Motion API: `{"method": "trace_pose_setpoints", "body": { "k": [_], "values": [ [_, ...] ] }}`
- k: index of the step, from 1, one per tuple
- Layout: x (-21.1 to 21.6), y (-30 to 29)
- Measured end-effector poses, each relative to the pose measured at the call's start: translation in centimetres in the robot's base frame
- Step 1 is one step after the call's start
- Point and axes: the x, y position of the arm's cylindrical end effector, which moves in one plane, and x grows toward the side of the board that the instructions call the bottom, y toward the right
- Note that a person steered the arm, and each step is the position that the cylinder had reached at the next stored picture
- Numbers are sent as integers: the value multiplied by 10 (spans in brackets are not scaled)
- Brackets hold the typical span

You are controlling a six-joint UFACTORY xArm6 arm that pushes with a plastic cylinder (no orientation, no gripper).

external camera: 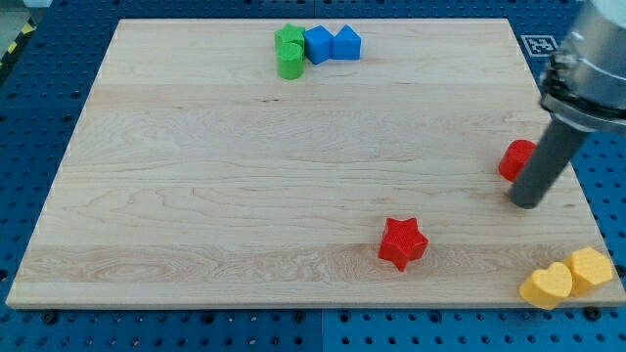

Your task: Place the red circle at the bottom right side of triangle

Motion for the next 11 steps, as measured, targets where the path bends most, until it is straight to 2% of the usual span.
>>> {"method": "trace_pose_setpoints", "body": {
  "k": [1, 2, 3, 4, 6, 7, 8, 9, 10, 11],
  "values": [
    [-14, 34],
    [-43, 23],
    [-70, -28],
    [-80, -44],
    [-40, -5],
    [-22, -13],
    [-37, -55],
    [-79, -104],
    [-120, -133],
    [-123, -133]
  ]
}}
